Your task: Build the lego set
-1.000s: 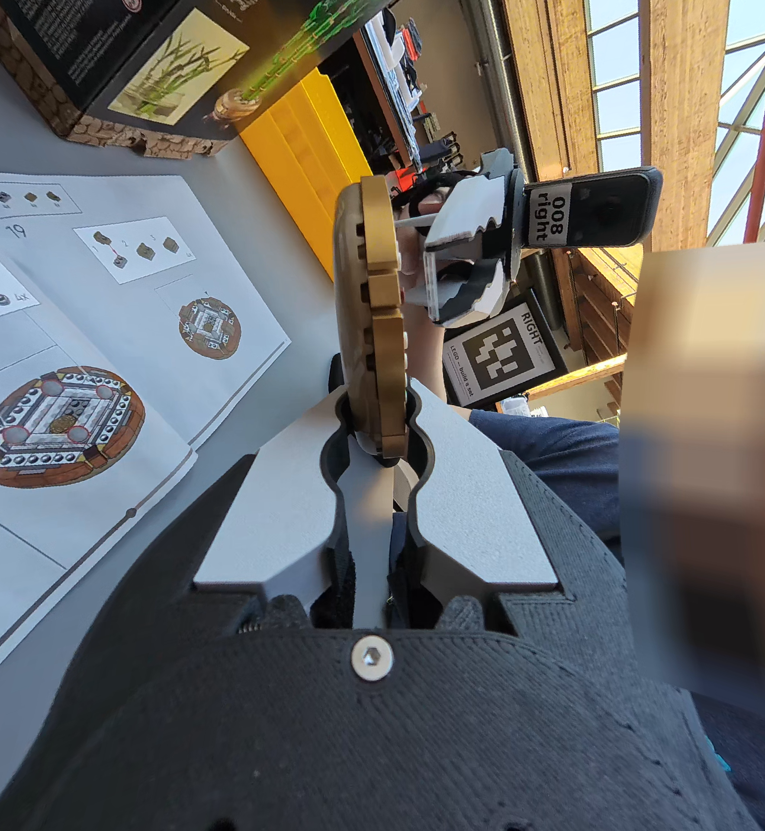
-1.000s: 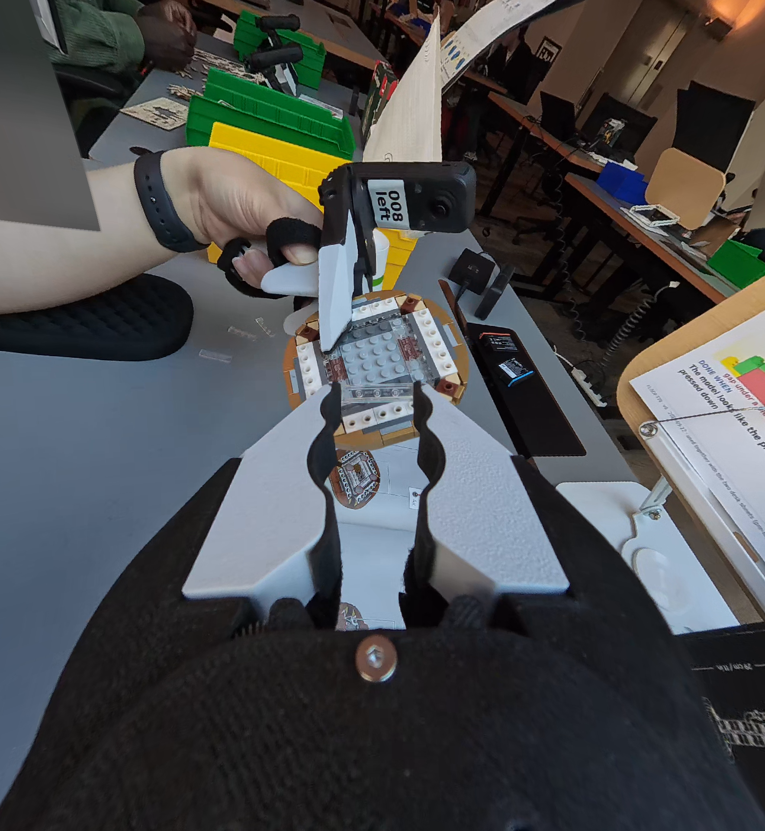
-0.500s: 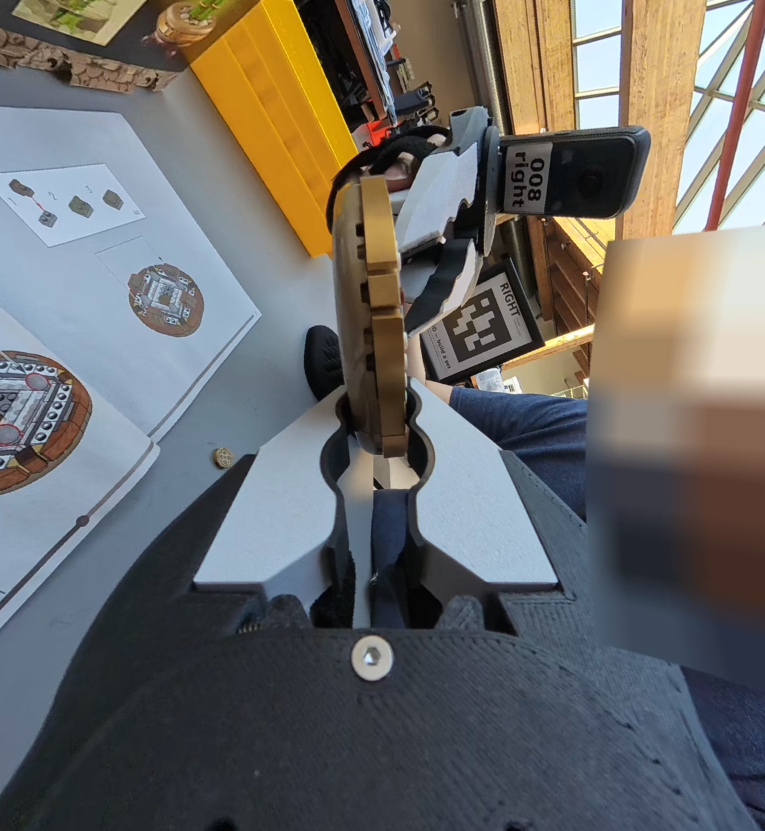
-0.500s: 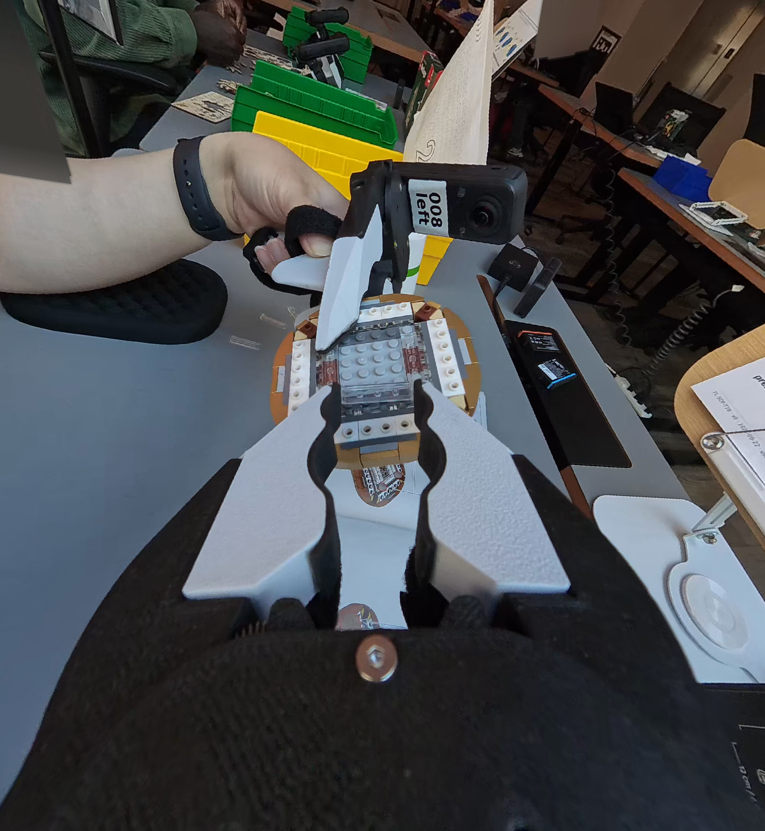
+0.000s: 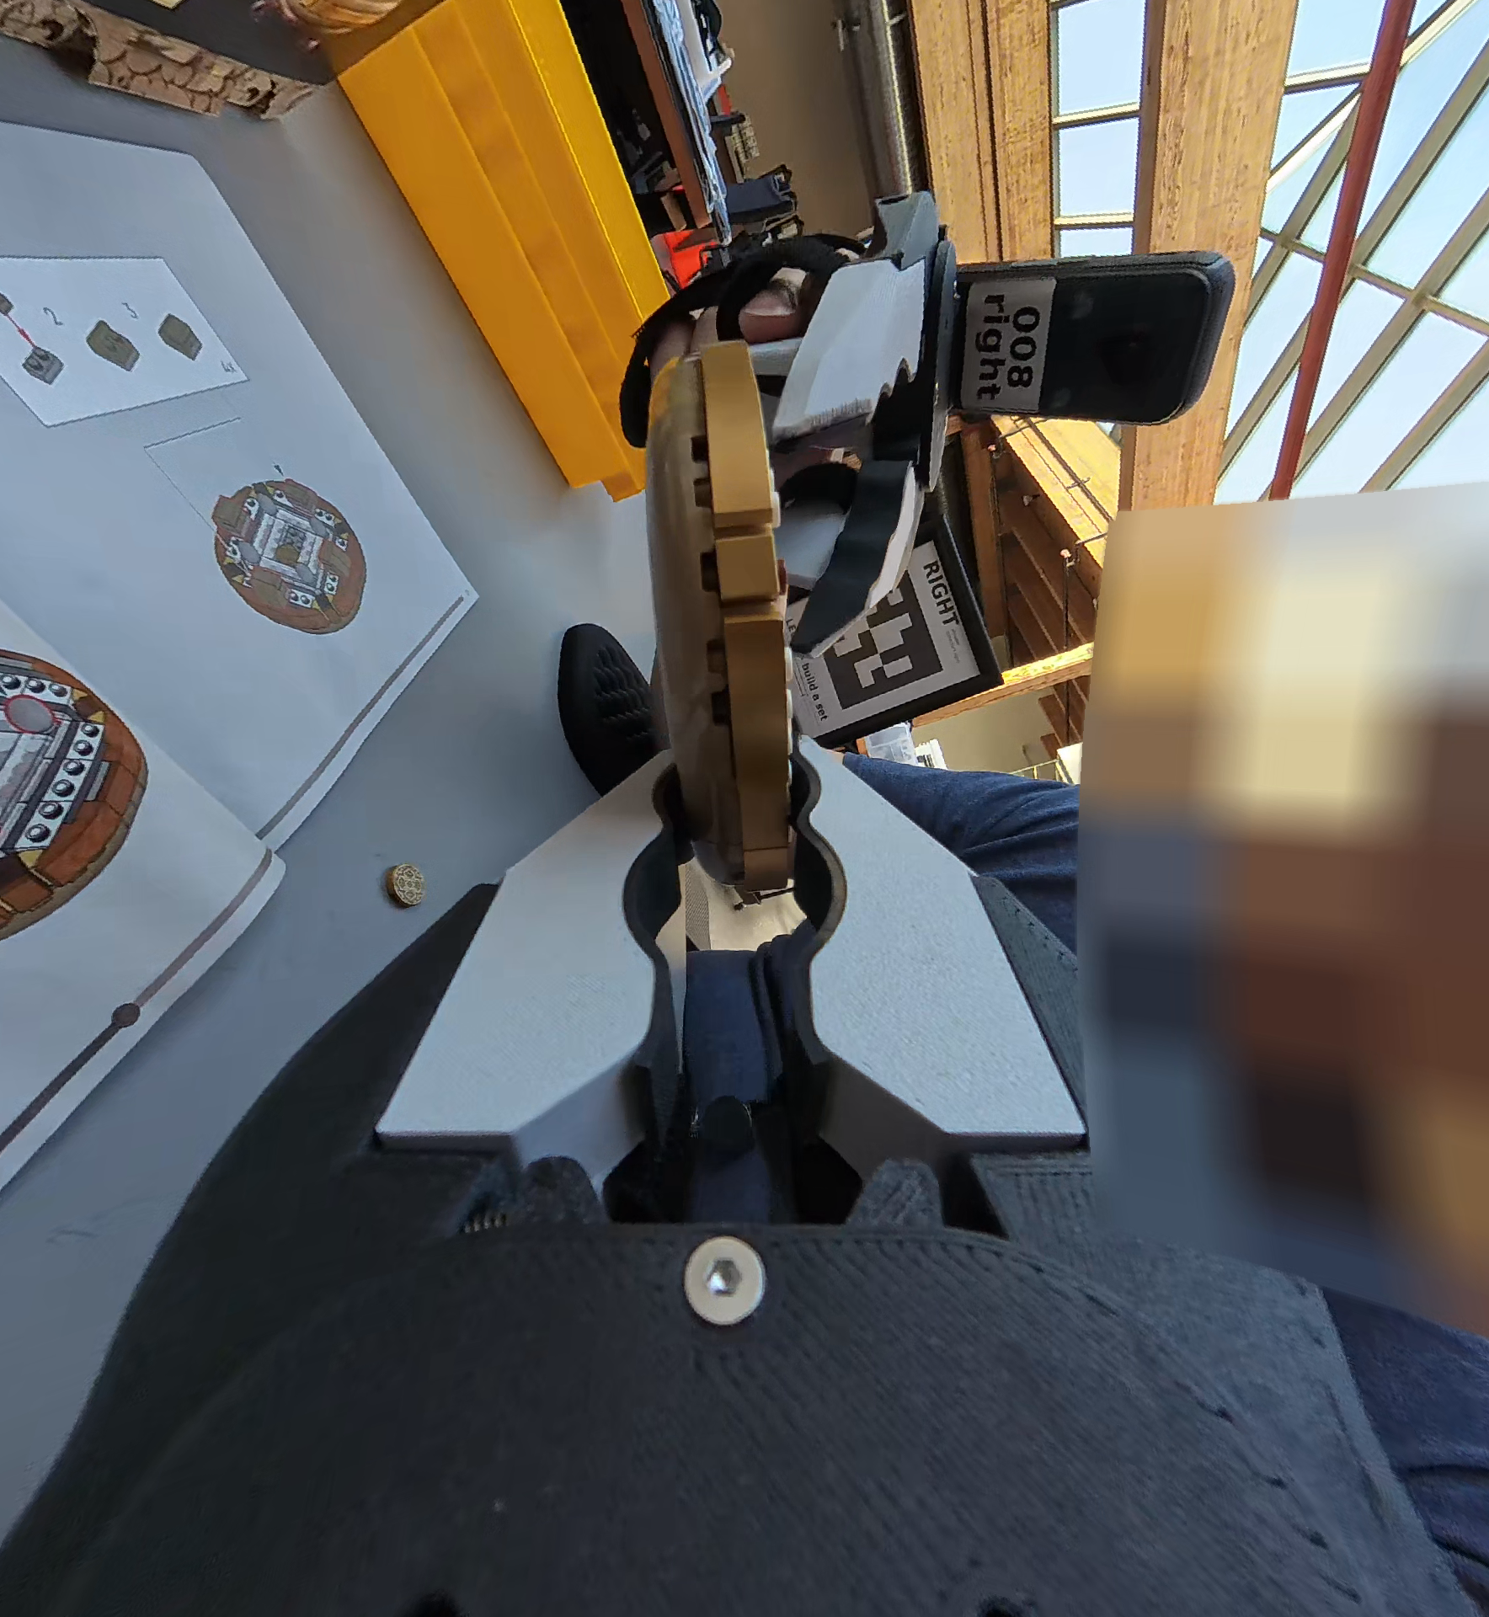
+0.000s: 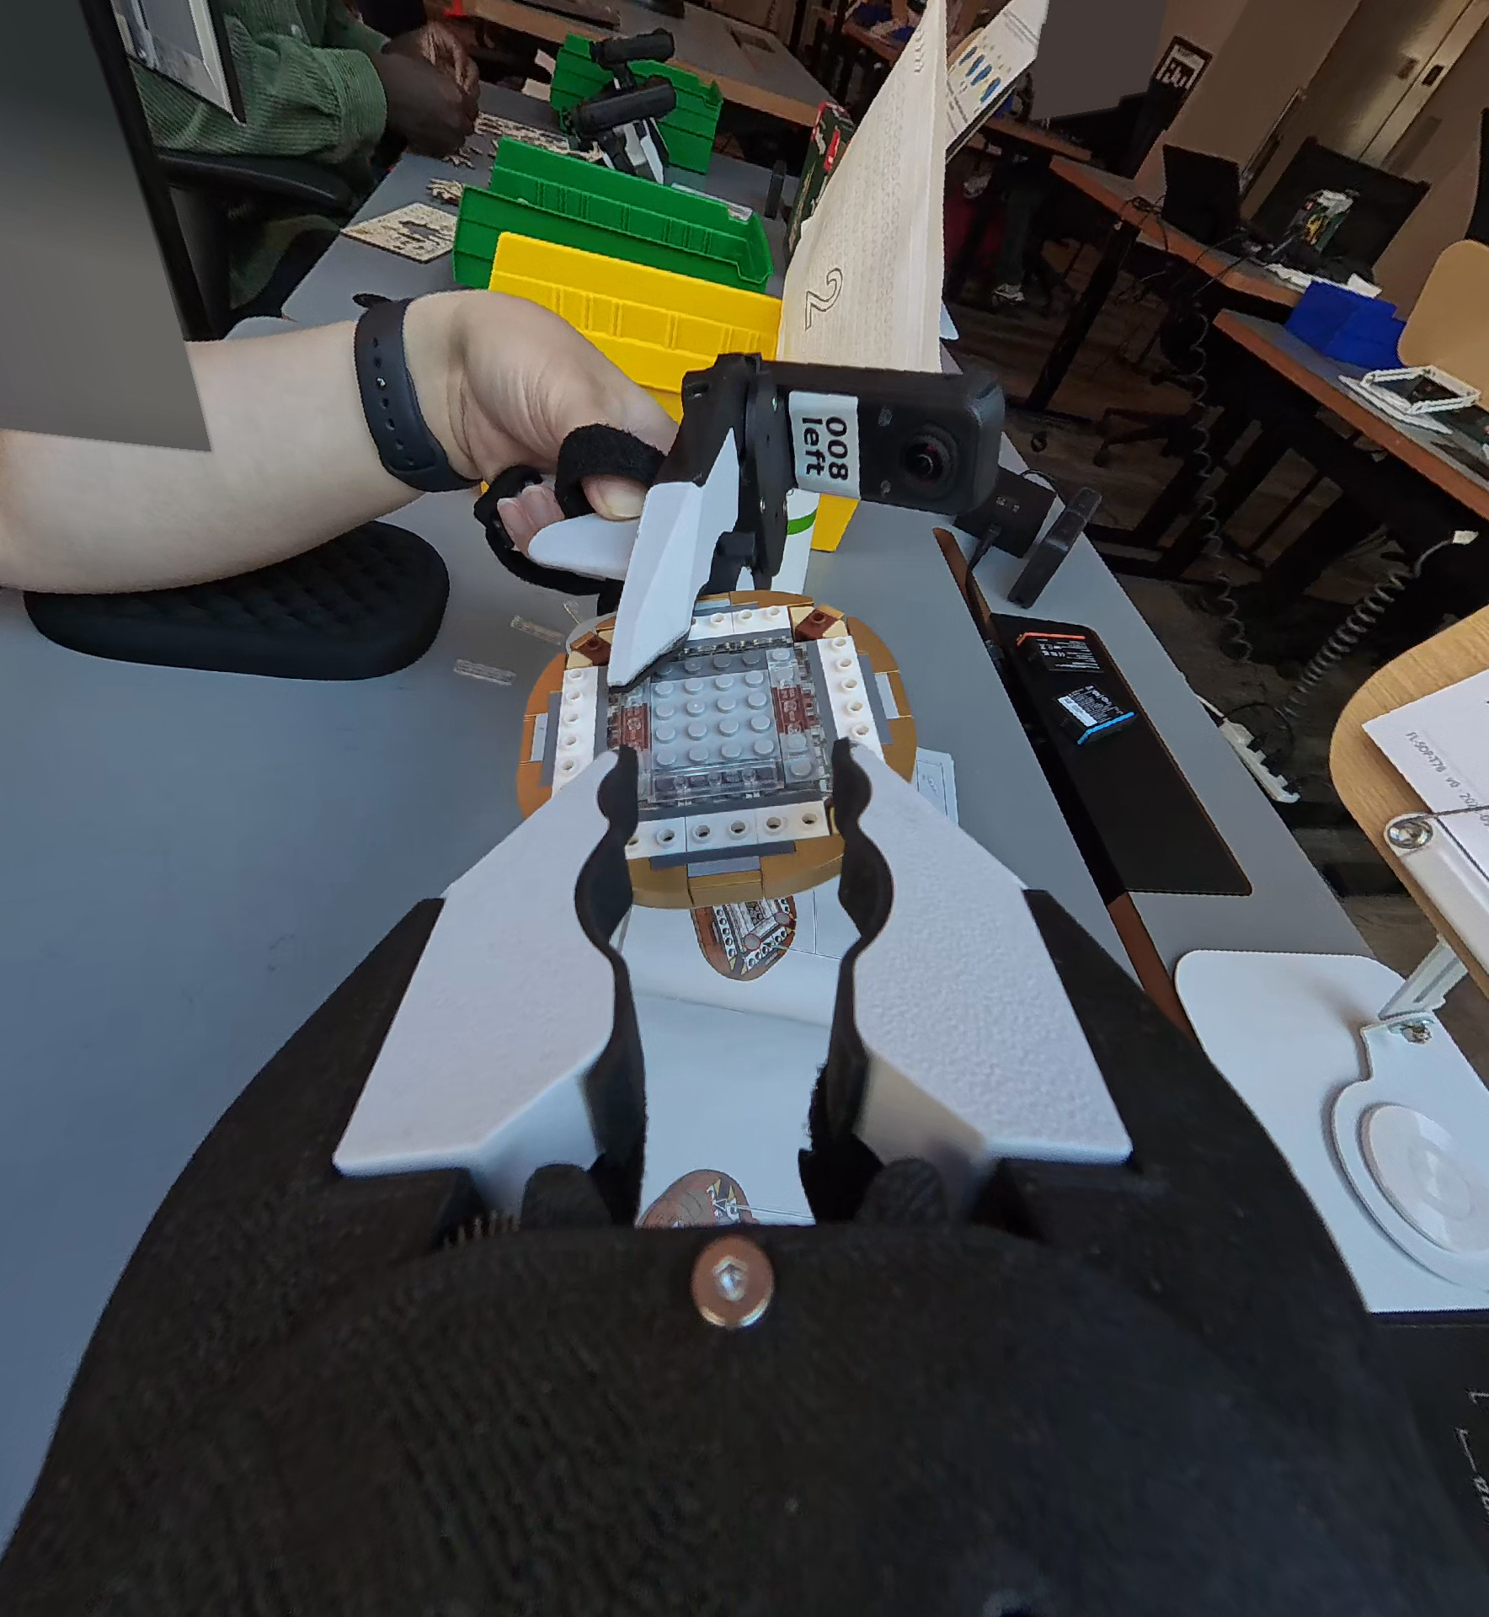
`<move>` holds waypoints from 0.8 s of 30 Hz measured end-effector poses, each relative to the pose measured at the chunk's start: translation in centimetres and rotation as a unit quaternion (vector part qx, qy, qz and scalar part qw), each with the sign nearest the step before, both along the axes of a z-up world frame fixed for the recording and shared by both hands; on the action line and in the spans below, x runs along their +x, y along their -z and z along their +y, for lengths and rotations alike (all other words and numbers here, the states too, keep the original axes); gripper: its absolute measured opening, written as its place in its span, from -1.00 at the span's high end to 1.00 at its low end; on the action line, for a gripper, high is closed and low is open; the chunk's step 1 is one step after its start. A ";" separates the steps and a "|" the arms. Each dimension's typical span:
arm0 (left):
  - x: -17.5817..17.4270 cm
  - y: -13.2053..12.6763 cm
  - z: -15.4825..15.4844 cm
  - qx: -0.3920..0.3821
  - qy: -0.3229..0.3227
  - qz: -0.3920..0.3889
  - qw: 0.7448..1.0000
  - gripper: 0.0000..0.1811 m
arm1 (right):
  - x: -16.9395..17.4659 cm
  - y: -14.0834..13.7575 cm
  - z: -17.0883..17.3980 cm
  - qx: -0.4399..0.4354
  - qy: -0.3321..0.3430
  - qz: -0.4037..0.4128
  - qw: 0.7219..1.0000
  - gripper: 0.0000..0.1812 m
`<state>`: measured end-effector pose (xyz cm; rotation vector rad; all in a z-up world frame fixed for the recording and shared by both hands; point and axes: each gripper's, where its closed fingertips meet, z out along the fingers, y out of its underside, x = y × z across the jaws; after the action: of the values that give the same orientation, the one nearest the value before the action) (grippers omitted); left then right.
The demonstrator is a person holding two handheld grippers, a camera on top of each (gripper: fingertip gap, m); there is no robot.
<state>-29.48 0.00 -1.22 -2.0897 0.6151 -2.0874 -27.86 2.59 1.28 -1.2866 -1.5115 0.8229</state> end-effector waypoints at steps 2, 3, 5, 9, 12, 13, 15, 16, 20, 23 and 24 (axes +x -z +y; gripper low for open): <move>-0.1 0.1 0.2 -0.003 -0.003 -0.001 1.000 0.79 | 0.2 -0.7 0.6 -0.022 0.015 0.020 0.999 0.47; -0.2 0.2 0.3 -0.004 -0.005 0.001 1.000 0.79 | 0.4 -1.0 1.4 -0.050 0.038 0.032 0.998 0.46; -0.6 0.1 0.4 -0.002 -0.011 0.000 1.000 0.79 | 0.8 -1.0 2.9 -0.143 0.081 0.043 0.985 0.36; -1.7 -0.6 0.8 0.012 -0.028 0.001 1.000 0.80 | 0.4 0.4 3.3 -0.367 0.090 0.046 0.925 0.26; -2.1 -0.7 0.9 0.024 -0.036 0.011 0.999 0.80 | -0.7 0.2 2.1 -0.489 0.022 0.072 0.869 0.34; -2.2 -0.6 0.9 0.027 -0.038 0.018 0.999 0.80 | -1.0 0.0 1.9 -0.508 0.008 0.081 0.858 0.37; -2.1 -0.4 1.0 0.027 -0.040 0.022 0.999 0.80 | -1.5 0.6 1.8 -0.513 0.009 0.073 0.855 0.42; -2.1 -0.4 1.0 0.026 -0.040 0.022 0.999 0.80 | -1.6 1.2 1.8 -0.508 0.017 0.058 0.860 0.44; -2.0 -0.3 0.9 0.026 -0.035 0.022 0.999 0.79 | -1.8 1.3 1.7 -0.506 0.018 0.058 0.860 0.50; -1.8 -0.3 0.8 0.026 -0.033 0.023 0.999 0.79 | -1.7 1.3 1.8 -0.512 0.017 0.061 0.857 0.53; -1.8 -0.3 0.8 0.026 -0.033 0.024 0.999 0.79 | -1.7 1.5 1.7 -0.512 0.017 0.056 0.857 0.53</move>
<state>-31.25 0.79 -0.95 -2.1065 0.5913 -1.9710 -29.59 4.29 -0.18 -1.9416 -0.9105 1.7719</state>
